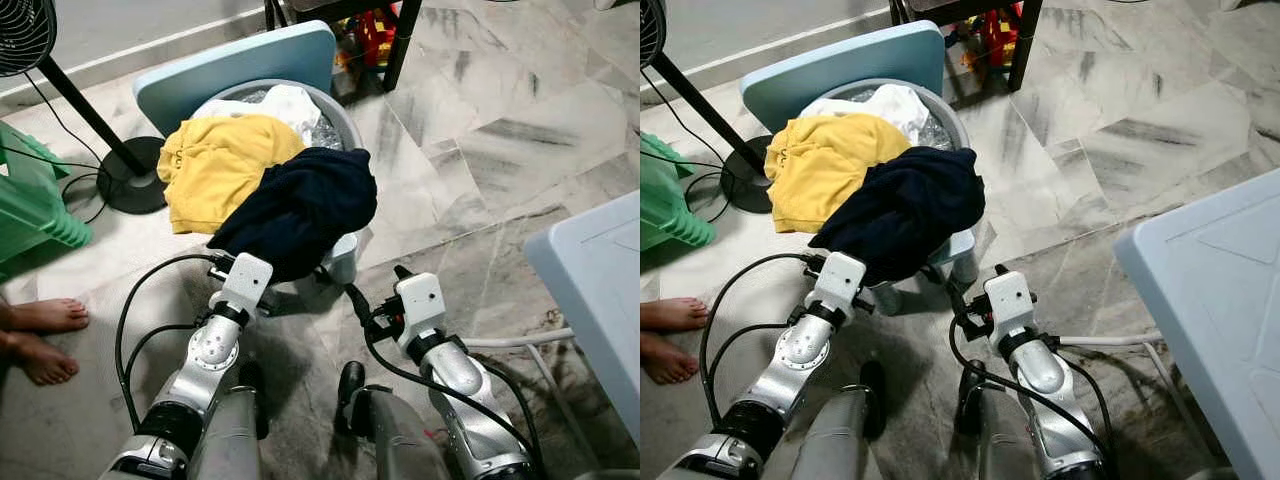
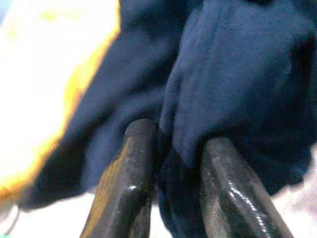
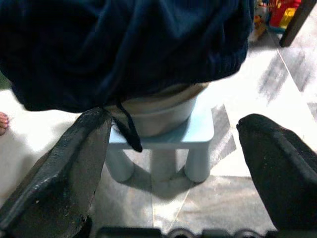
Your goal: Hang hanger
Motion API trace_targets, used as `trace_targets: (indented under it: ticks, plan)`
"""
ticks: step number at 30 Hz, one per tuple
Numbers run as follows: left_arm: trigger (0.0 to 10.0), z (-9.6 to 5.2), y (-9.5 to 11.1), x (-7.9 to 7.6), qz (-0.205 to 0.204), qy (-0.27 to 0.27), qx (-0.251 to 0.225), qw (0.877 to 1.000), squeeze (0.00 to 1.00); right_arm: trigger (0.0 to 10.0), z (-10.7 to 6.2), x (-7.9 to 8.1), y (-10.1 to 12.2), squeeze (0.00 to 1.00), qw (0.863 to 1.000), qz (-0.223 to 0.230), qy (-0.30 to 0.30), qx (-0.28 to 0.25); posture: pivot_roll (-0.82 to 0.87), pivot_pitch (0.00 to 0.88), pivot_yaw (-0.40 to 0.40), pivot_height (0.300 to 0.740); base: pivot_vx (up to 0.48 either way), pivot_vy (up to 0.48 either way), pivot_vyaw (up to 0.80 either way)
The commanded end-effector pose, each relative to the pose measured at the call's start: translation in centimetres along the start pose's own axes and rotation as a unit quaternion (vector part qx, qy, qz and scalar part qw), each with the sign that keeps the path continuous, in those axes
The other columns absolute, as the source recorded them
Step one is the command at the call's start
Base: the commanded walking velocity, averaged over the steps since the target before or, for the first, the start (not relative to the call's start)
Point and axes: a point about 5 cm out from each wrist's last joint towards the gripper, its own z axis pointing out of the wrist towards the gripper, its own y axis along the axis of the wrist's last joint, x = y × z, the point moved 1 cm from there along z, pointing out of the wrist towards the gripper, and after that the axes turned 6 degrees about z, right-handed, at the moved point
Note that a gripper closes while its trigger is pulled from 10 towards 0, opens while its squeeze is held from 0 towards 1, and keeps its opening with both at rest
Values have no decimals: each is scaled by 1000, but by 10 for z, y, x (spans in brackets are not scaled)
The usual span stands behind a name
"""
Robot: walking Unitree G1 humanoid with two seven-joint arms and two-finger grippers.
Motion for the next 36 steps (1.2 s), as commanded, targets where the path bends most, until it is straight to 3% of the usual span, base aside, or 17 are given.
trace_targets:
  ticks: [1,2,3,12,13,14,18,24,33,34,35,36]
  plan:
    - [10000,-4,-4,-3,15,-6,5,1000,557,10000,-5,0,-14,0,1000,6,-5,24,63,389,-7,740,0,0,0]
    - [10000,-4,-4,-3,15,-6,5,1000,557,10000,-5,0,-14,0,1000,6,-5,24,63,389,-7,740,0,0,0]
    - [10000,-4,-7,-6,22,-14,15,1000,0,10000,-4,0,-14,0,1000,5,-4,23,61,386,-9,740,0,0,0]
    - [9882,-2,-5,-15,11,-34,16,999,0,10000,-3,-2,-14,0,1000,1,-3,23,57,380,-12,740,0,0,0]
    - [4510,-2,-6,-14,10,-34,18,999,0,10000,-3,-2,-14,0,1000,0,-3,23,56,380,-12,740,0,0,0]
    - [0,-2,-7,-13,9,-34,20,999,0,10000,-3,-2,-13,0,1000,0,-3,22,56,379,-12,740,0,0,0]
    - [0,-3,-9,-10,10,-32,23,999,0,10000,-2,-3,-13,0,1000,-1,-3,21,56,378,-13,740,0,0,0]
    - [0,-9,-21,27,38,29,35,998,0,10000,-1,-3,-13,0,1000,-4,0,20,61,375,-24,740,0,0,0]
    - [0,-21,-36,67,82,102,69,989,0,10000,2,-2,-12,0,1000,-6,8,17,73,372,-34,740,0,0,0]
    - [980,-22,-37,68,83,102,71,989,0,10000,2,-1,-11,0,1000,-6,9,17,73,372,-34,740,0,0,0]
    - [8275,-22,-39,67,84,96,74,989,0,10000,2,-1,-12,0,1000,-6,10,16,73,373,-34,740,0,0,0]
    - [10000,-22,-38,65,89,87,72,989,0,10000,2,-1,-12,0,1000,-6,10,16,72,372,-34,740,0,0,0]
